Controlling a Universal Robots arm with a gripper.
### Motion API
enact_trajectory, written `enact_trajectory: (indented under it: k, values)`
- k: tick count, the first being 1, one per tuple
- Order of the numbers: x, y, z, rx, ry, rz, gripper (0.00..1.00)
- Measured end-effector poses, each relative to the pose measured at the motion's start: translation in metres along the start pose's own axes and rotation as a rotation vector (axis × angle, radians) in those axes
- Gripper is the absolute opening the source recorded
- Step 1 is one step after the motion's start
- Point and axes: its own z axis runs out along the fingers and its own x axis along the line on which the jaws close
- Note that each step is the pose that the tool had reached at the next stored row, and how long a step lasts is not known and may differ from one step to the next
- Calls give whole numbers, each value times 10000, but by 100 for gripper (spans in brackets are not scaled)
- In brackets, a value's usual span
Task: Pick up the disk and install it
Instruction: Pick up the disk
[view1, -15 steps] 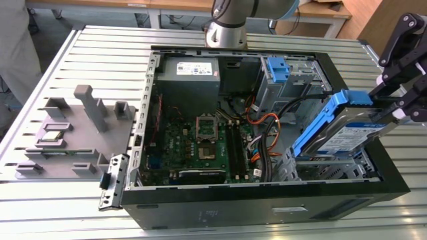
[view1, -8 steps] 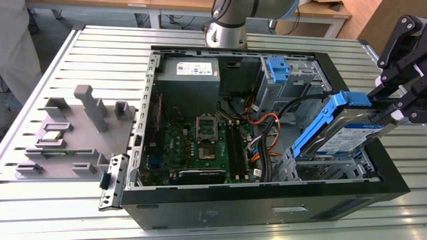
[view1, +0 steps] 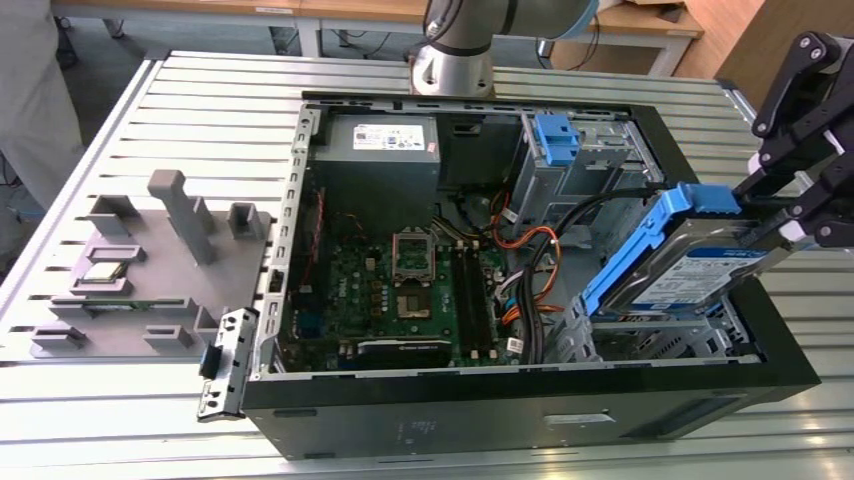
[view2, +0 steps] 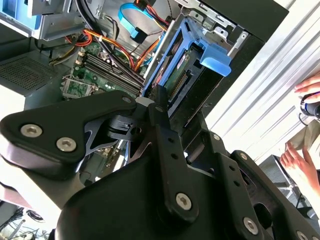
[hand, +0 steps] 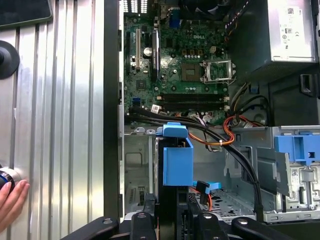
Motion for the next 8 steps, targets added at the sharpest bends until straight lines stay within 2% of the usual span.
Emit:
enact_trajectory:
  k: [8]
  values:
    - [6,-4,54,-5,5,-47,35]
